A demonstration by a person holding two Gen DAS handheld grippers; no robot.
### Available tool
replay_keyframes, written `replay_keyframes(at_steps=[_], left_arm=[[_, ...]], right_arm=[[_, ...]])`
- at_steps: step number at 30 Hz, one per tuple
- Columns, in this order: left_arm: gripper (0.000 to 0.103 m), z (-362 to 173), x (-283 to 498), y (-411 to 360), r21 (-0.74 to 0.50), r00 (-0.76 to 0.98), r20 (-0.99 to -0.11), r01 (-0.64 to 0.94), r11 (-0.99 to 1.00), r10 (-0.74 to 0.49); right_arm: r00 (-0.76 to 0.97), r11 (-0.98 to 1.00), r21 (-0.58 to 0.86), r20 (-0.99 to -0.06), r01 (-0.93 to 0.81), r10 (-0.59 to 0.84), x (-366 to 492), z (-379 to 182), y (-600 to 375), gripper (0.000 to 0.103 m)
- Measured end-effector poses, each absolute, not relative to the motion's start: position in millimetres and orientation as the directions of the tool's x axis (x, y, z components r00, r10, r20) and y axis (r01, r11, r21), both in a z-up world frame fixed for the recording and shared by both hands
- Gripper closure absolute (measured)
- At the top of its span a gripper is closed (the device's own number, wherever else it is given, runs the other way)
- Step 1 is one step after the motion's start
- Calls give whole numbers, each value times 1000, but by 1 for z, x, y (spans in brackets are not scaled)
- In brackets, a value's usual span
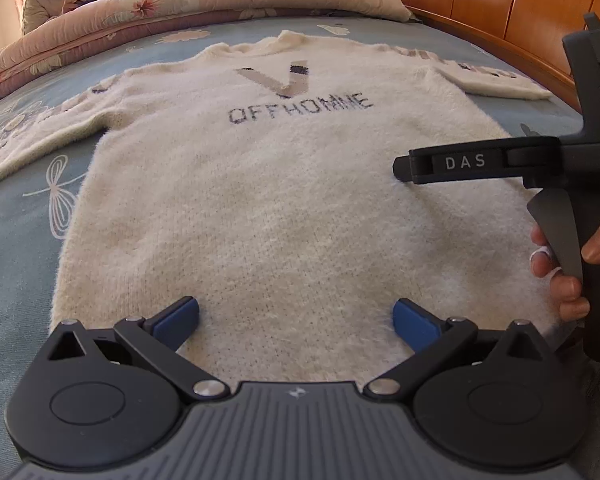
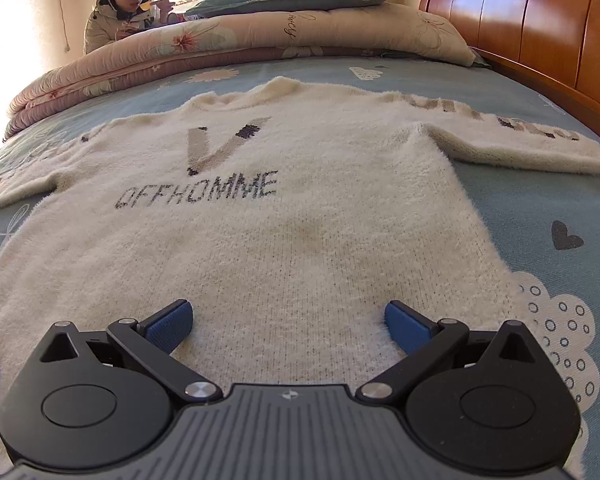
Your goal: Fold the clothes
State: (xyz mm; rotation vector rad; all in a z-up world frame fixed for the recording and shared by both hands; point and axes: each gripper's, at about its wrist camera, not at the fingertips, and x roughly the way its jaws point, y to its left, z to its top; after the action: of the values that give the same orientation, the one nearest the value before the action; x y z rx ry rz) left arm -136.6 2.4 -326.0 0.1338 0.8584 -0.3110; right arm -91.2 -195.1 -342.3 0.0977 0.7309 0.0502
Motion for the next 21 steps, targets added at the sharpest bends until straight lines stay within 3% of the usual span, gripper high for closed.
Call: replay_keyframes(at_steps=[15,19,21], left_arm=[[1,-326,-142,11,-64,620,-747,293,954,-241],[1,-326,-150,2,15,619,-759,327,945,-202],[1,-321,-147,5,-17,603,-767,325,946,-221]], right_arm=[[743,992,90,-658,-84,123,-109,-341,-199,0],[732,981,187,-660,-58,169,-111,-333,-209,0],[723,965,259,-658,-42,208,-108,-328,-215,0]])
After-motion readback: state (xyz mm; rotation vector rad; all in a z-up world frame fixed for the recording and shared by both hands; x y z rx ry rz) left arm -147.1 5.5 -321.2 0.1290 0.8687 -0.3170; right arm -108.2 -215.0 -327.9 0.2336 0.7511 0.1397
